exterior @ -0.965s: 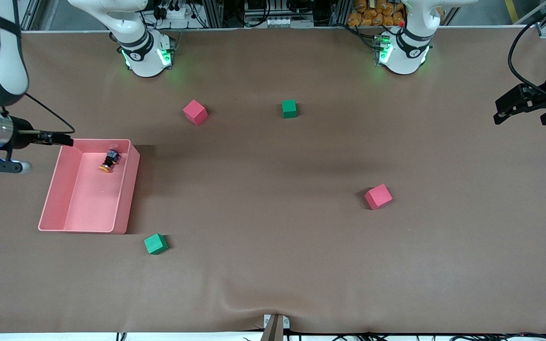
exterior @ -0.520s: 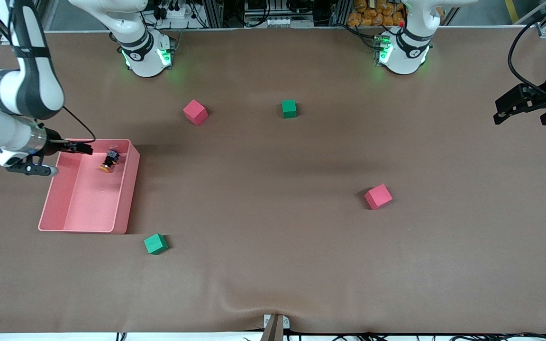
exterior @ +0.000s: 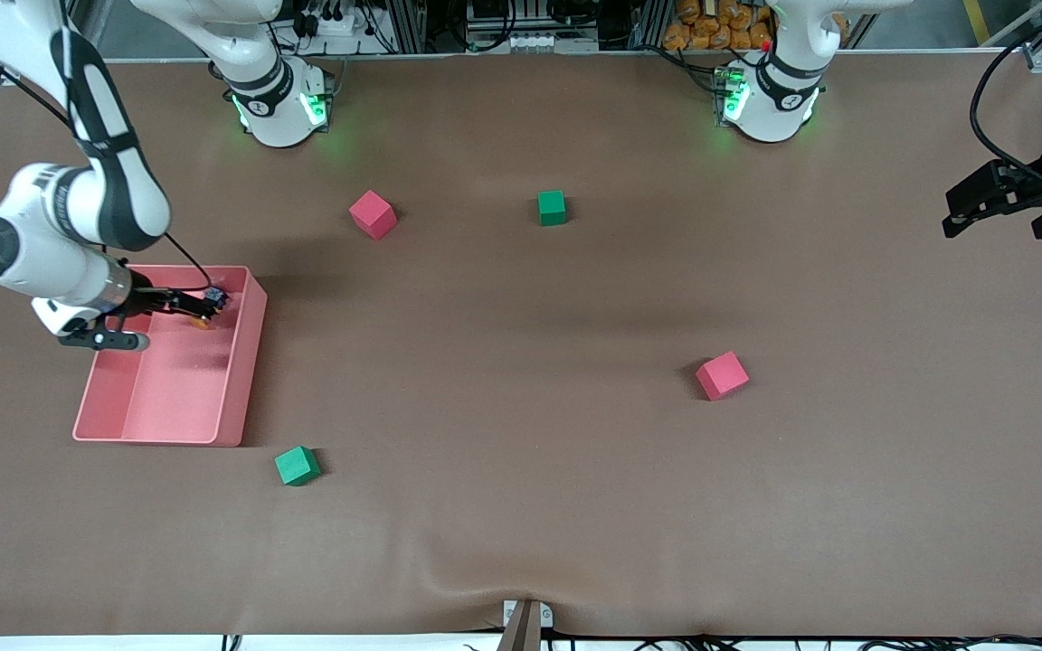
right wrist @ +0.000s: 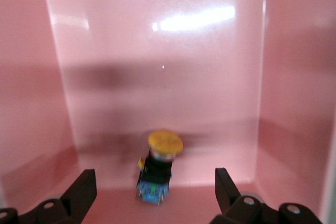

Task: Place and upright button with both arms
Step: 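Lower the right gripper into the tray and grasp the yellow-capped button, then carry the button out of the tray to the table middle, then set the button down and open the right gripper, then withdraw the right gripper while the left gripper reaches the button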

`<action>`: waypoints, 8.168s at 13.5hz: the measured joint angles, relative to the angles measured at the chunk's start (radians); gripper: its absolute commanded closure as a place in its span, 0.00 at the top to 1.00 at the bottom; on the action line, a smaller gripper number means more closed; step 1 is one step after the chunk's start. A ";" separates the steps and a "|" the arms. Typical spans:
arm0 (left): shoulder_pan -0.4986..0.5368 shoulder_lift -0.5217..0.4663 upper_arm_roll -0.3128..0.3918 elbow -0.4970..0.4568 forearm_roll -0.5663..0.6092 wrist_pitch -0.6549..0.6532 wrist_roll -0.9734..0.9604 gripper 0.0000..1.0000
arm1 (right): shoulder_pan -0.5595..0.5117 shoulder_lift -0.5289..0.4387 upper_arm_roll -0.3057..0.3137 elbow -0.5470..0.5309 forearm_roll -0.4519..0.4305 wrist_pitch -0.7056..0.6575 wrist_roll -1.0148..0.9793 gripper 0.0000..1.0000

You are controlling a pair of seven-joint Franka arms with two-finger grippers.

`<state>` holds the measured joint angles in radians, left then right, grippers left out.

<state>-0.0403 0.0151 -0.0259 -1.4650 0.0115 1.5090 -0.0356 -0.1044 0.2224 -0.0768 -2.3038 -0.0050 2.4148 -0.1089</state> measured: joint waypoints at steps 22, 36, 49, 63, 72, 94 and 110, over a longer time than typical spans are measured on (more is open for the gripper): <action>-0.001 0.000 -0.001 0.000 0.000 0.000 0.000 1.00 | 0.000 0.091 -0.002 -0.111 0.000 0.158 -0.004 0.00; -0.001 0.000 -0.001 0.001 0.000 0.000 0.000 1.00 | -0.014 0.045 -0.004 0.052 0.000 0.122 -0.134 0.00; -0.001 0.000 -0.001 0.003 0.000 0.000 0.000 1.00 | 0.353 0.189 0.038 0.562 0.073 -0.217 -0.040 0.00; -0.001 0.000 -0.002 0.004 -0.009 0.000 0.000 1.00 | 0.924 0.629 0.032 0.899 0.080 0.069 0.844 0.00; -0.001 0.000 -0.002 0.004 -0.014 0.000 0.000 1.00 | 0.950 0.675 0.018 0.953 0.079 0.052 0.853 1.00; -0.174 0.210 -0.013 0.063 -0.092 -0.012 0.021 1.00 | 0.413 -0.078 -0.022 0.357 0.060 -0.216 0.336 1.00; -0.391 0.395 -0.010 0.149 -0.083 0.061 -0.193 1.00 | 0.194 -0.313 -0.018 0.417 0.017 -0.572 -0.002 1.00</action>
<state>-0.4315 0.4098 -0.0362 -1.3158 -0.0717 1.5704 -0.2286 0.0895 -0.0905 -0.0946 -1.8872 0.0122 1.8431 -0.1106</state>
